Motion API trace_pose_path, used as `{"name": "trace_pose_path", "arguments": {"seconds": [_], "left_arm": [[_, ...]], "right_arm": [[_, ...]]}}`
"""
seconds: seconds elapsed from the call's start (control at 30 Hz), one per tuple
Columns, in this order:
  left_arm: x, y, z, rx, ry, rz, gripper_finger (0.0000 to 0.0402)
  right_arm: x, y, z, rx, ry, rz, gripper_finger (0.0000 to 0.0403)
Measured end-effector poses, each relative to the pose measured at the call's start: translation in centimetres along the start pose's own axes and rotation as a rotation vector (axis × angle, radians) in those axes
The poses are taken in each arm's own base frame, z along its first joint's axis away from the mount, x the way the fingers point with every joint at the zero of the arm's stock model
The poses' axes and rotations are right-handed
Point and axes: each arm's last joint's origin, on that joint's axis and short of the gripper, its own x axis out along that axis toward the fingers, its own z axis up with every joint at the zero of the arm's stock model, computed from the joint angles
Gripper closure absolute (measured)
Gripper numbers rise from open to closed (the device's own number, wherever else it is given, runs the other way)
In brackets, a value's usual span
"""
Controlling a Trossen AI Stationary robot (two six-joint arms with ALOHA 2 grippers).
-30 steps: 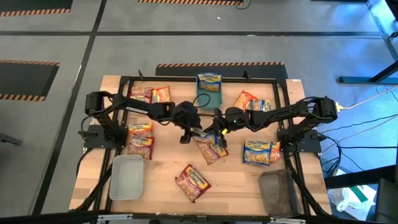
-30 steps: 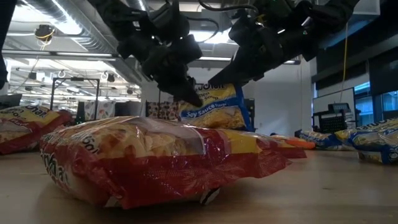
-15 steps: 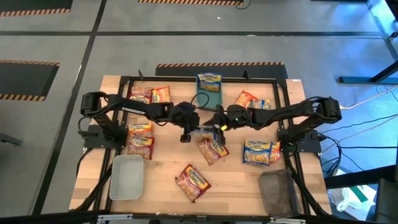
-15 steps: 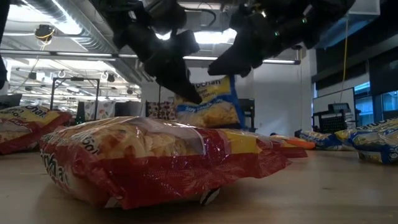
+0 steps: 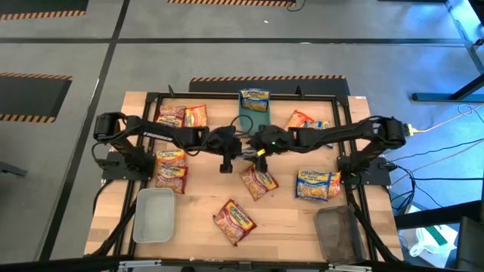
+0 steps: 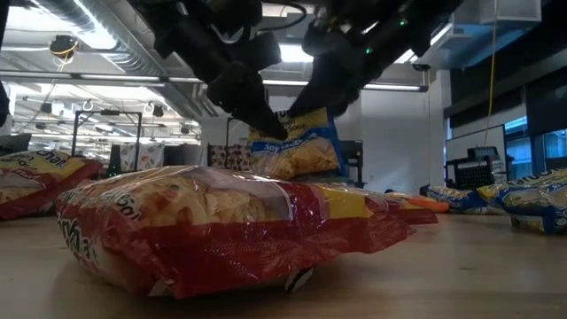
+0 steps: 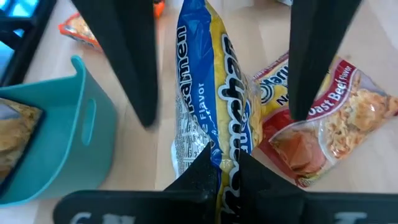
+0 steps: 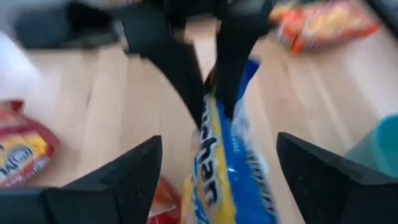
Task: Sort Maruchan noodles
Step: Put the blue noodle pack into the green bin
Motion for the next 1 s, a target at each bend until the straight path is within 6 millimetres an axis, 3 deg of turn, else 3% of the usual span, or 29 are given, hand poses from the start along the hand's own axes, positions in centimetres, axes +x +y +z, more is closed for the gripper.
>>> {"name": "trace_pose_path", "arguments": {"seconds": [0.27,0.7,1.0], "left_arm": [[-0.4,-0.8,0.4,0.033,-0.014,-0.007,0.0388],[-0.6,-1.2,0.5,0.054,-0.009,0.030,0.0386],[-1.0,-1.2,0.7,0.030,-0.021,0.017,0.0297]], "right_arm": [[1.0,0.0,-0.2,0.022,0.037,0.008,0.0167],[1.0,0.1,-0.2,-0.008,0.038,0.009,0.0388],[1.0,0.0,-0.3,-0.054,0.039,0.006,0.0400]]}}
